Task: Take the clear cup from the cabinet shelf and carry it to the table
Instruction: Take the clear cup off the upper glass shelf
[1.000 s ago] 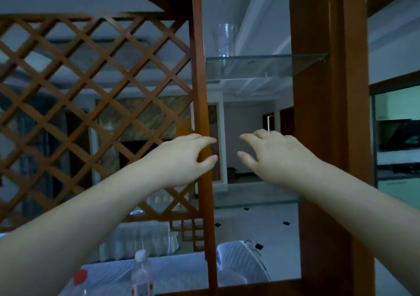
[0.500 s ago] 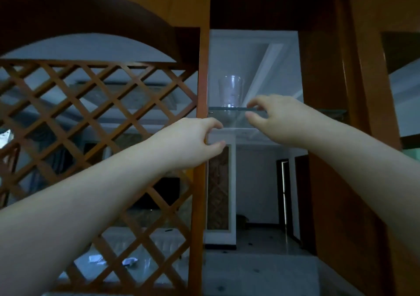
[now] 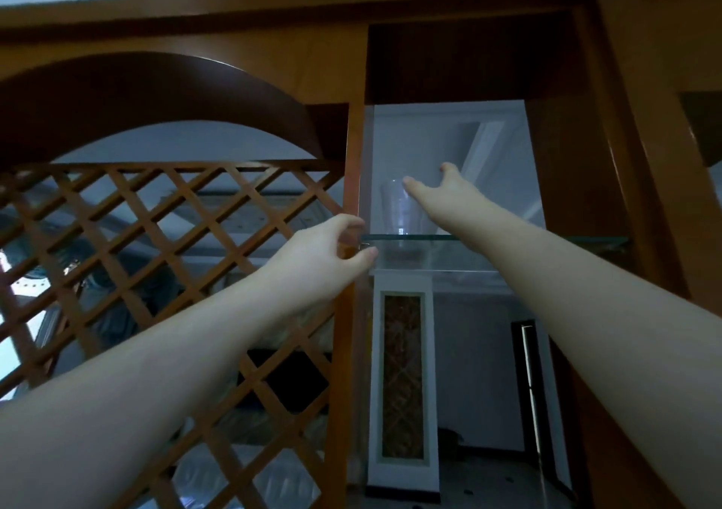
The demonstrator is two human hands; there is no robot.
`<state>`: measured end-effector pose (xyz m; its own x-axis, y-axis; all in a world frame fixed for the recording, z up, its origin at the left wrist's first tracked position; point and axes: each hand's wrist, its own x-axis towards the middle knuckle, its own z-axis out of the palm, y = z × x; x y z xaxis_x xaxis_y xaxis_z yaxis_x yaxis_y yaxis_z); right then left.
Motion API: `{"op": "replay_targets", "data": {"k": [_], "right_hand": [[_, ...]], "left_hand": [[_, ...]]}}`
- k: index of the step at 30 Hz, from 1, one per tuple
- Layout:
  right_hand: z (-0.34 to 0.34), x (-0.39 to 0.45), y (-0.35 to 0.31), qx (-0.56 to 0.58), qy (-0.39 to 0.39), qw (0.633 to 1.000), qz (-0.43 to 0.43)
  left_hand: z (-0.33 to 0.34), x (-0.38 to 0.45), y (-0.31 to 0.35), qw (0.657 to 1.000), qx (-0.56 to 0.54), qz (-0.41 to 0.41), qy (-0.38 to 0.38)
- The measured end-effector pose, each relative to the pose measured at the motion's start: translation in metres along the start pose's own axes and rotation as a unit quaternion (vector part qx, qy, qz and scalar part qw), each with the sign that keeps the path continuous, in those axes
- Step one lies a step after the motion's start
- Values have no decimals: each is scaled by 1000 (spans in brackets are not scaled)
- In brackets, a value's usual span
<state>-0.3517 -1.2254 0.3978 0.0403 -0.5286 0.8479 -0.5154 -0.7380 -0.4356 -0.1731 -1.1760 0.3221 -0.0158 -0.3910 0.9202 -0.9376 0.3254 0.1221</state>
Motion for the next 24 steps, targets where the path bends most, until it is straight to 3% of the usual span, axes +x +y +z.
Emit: {"op": "replay_targets", "data": {"k": [9,15,24], "right_hand": [[20,21,-10,62,-85,990,93],[31,31,-13,118,-91,982,119],[24,20,-21,144,-42,985,83]], "left_hand": [[3,-6,-6,997,-59,-38,14],[6,-10,-6,998,-60,-13,31],[8,-14,-5,984,-166,-69,13]]}}
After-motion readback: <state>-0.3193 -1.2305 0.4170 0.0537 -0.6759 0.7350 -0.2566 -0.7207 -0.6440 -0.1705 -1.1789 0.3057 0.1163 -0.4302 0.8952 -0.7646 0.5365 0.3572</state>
